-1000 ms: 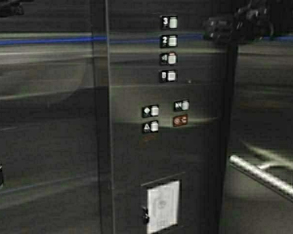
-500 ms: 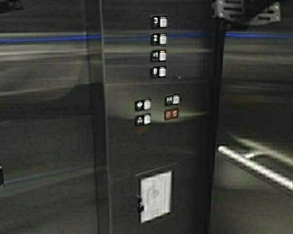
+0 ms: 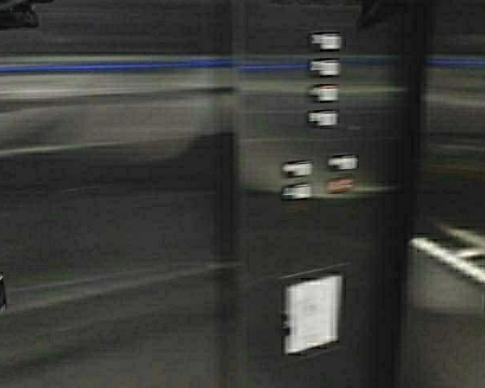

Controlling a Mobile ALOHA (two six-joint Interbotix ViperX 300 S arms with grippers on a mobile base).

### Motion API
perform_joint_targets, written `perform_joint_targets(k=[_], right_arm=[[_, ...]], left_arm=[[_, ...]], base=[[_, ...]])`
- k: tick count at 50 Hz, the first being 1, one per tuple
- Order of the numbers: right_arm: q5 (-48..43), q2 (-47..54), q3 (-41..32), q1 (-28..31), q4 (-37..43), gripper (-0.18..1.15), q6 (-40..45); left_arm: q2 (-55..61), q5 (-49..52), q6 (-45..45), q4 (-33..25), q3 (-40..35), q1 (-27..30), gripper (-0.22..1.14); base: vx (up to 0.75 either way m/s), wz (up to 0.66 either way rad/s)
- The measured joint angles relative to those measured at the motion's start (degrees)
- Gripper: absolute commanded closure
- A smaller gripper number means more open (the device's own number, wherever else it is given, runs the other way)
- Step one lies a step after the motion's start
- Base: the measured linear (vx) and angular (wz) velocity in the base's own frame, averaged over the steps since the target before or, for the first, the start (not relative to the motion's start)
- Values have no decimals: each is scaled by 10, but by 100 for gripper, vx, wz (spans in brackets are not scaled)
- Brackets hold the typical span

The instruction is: Navigate to elevator, push the call button, then enter the elevator

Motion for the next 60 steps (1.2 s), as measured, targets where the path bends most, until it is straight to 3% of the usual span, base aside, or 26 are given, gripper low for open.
perform_joint_targets(k=[26,60], right_arm=[[-4,-17,24,4,-1,92,-11],[-78,7,31,3,-4,92,-11]], left_arm=[[32,-1,21,0,-5,2,89],[71,-10,22,0,-14,0,89]], base=[[-19,24],[-23,12]])
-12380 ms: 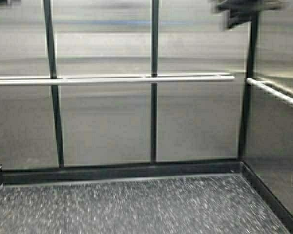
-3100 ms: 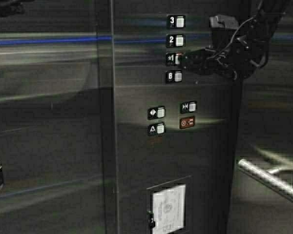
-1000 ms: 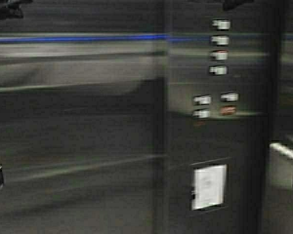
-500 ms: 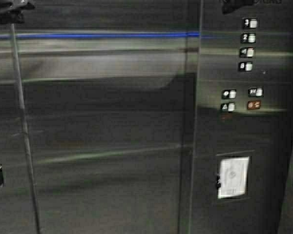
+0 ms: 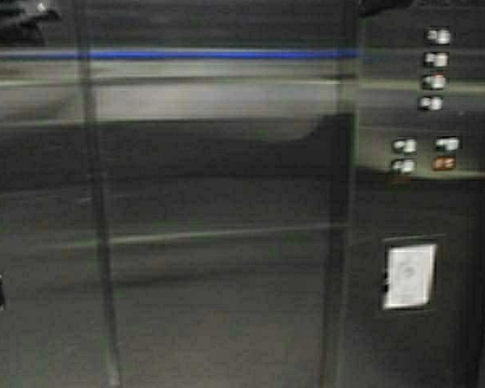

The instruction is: Navigate to elevator, push the call button, then enter the elevator

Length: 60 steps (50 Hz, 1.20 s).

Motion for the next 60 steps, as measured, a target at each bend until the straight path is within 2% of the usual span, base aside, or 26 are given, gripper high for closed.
perform_joint_targets(k=[33,60], right_arm=[[-2,7,0,2,-1,92,-7],[-5,4,7,0,0,92,-7]], left_arm=[[2,0,1,0,-8,6,89],[-9,-1,-4,0,-10,16,89]], base=[[-19,29],[-4,5]])
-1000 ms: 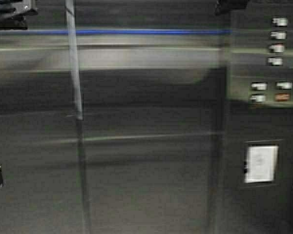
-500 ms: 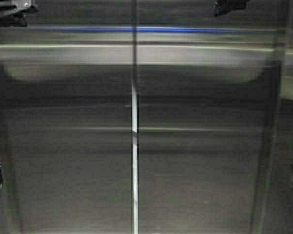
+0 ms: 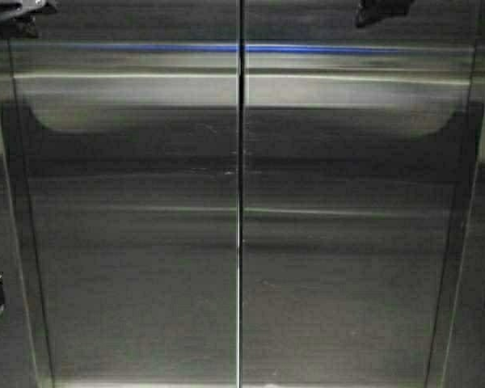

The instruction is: Navigate to elevator, push the call button, then enter the elevator

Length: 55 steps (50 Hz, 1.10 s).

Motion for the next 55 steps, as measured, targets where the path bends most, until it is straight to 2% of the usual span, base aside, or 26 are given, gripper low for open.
perform_joint_targets(k=[55], right_arm=[[-17,-31,9,-1,0,92,0]], left_arm=[[-24,0,0,0,0,0,89]], base=[[0,0]])
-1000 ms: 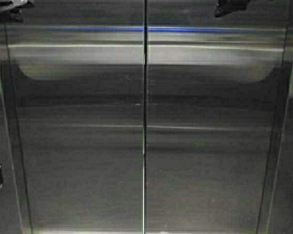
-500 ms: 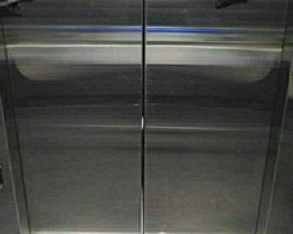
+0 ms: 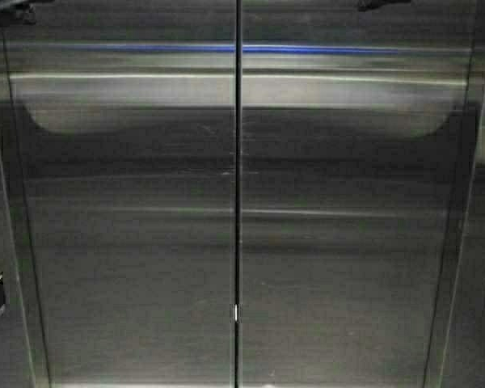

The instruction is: Navigate to elevator, push the call button, then enter the elevator

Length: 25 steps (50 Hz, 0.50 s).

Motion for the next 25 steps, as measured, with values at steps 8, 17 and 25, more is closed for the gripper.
perform_joint_targets(k=[8,17,25], right_arm=[[-1,0,0,1,0,92,0],[-1,0,1,1,0,92,0],[-2,0,0,1,0,92,0]], left_arm=[[0,-1,-1,0,0,0,89],[0,0,-1,0,0,0,89],[0,-1,-1,0,0,0,89]], base=[[0,0],[0,0],[0,0]])
